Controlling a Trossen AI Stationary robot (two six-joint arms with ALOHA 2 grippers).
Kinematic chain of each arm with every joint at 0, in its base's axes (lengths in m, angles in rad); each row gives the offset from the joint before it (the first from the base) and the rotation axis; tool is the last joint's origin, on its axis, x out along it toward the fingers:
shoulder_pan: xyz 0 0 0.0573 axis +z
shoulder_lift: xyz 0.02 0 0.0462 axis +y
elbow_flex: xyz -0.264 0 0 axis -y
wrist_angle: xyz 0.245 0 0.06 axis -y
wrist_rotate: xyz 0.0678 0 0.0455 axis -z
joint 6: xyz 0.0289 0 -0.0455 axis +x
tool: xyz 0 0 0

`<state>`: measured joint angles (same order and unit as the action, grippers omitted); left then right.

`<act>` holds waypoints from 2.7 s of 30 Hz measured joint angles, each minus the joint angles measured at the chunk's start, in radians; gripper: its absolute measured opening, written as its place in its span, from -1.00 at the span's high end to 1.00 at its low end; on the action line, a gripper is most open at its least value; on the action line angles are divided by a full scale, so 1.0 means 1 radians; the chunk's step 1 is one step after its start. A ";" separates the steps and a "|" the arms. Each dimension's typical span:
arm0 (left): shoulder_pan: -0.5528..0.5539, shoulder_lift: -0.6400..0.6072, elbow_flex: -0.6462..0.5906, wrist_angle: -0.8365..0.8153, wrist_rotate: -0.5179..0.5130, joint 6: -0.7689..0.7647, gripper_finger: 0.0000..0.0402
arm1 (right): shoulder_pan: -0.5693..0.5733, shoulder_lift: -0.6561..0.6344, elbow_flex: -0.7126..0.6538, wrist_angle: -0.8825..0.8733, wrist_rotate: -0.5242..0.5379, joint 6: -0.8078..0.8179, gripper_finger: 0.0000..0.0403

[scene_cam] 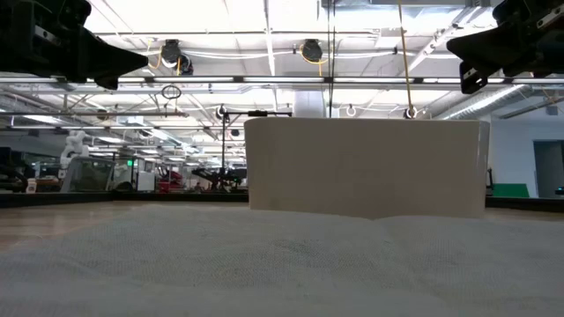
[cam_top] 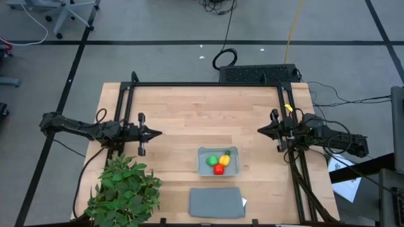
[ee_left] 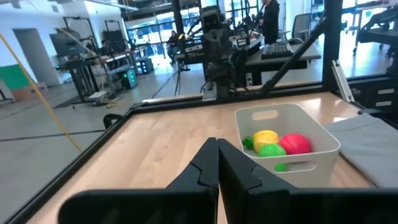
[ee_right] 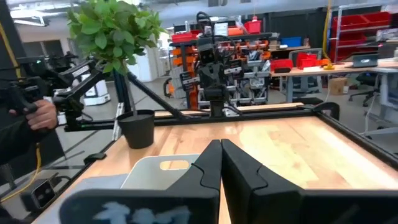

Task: Pick and placing Produce into tupperware
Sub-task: Return to Home Position

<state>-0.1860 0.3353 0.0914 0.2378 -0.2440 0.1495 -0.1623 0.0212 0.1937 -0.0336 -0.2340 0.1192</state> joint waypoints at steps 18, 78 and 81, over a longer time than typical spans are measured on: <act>0.000 -0.043 0.000 0.019 0.091 0.092 1.00 | -0.002 -0.002 -0.146 0.241 -0.005 -0.032 1.00; 0.001 -0.311 -0.071 -0.218 0.033 0.025 0.92 | 0.000 -0.001 -0.151 0.231 -0.007 -0.026 1.00; 0.001 -0.311 -0.071 -0.218 0.033 0.025 0.92 | 0.000 -0.001 -0.151 0.231 -0.007 -0.026 1.00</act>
<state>-0.1848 0.0246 0.0207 0.0196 -0.2107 0.1743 -0.1627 0.0204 0.0429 0.1977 -0.2405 0.0929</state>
